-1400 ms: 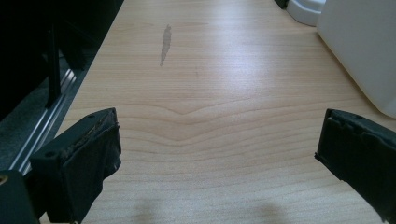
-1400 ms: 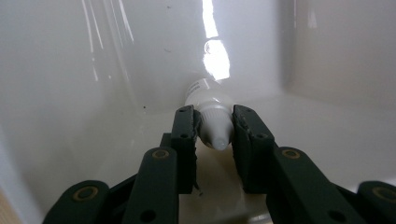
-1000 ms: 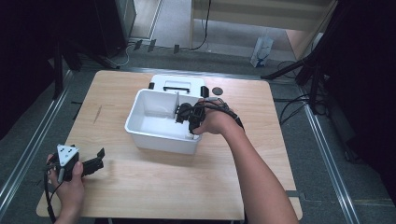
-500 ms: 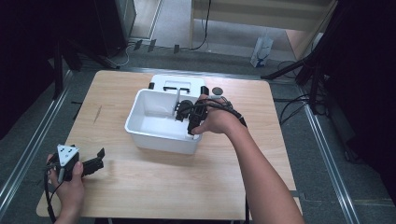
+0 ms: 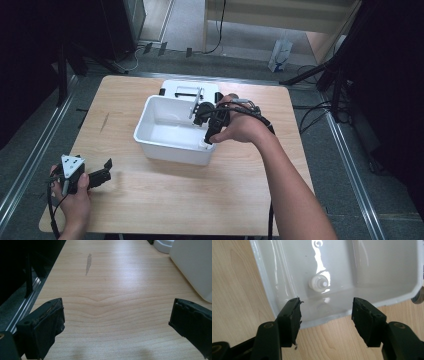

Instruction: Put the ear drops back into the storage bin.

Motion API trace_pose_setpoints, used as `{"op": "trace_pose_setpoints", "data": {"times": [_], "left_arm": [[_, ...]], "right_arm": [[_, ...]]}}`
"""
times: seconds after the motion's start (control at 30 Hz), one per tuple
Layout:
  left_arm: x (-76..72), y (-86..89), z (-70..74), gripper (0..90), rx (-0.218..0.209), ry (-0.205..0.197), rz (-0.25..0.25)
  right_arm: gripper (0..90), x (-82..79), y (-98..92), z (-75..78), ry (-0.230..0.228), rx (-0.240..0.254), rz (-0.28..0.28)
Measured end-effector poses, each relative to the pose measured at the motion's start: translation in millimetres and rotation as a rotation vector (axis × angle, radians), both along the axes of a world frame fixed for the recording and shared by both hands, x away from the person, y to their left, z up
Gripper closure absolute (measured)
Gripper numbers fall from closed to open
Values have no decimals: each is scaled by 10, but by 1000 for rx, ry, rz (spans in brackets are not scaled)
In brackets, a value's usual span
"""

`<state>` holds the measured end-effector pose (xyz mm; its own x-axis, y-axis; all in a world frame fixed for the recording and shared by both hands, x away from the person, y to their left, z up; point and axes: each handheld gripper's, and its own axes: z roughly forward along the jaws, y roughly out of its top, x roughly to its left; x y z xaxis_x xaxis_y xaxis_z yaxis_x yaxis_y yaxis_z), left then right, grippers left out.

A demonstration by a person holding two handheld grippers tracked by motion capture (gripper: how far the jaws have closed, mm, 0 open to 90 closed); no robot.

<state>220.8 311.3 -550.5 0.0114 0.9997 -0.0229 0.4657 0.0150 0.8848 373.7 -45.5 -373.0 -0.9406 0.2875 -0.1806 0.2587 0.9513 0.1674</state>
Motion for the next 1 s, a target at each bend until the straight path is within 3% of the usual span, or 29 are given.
{"op": "trace_pose_setpoints", "data": {"times": [0.27, 0.6, 0.67, 0.73, 1.0], "left_arm": [[2, -4, -1, 4, 1, -1, 2], [-3, -2, 0, 4, 2, -2, 0], [-1, -4, -3, 4, 2, -7, 1], [0, -7, -4, 4, 3, -9, 2], [3, -24, -2, 4, 17, -1, 1]], "right_arm": [[328, -126, -201, 91, -14, -20, -14], [107, -252, -503, 74, -51, -33, -102], [6, -274, -567, 51, -45, -25, -110], [0, -283, -627, 26, -13, -1, -143], [0, -391, -860, -166, -24, 14, -200]]}}
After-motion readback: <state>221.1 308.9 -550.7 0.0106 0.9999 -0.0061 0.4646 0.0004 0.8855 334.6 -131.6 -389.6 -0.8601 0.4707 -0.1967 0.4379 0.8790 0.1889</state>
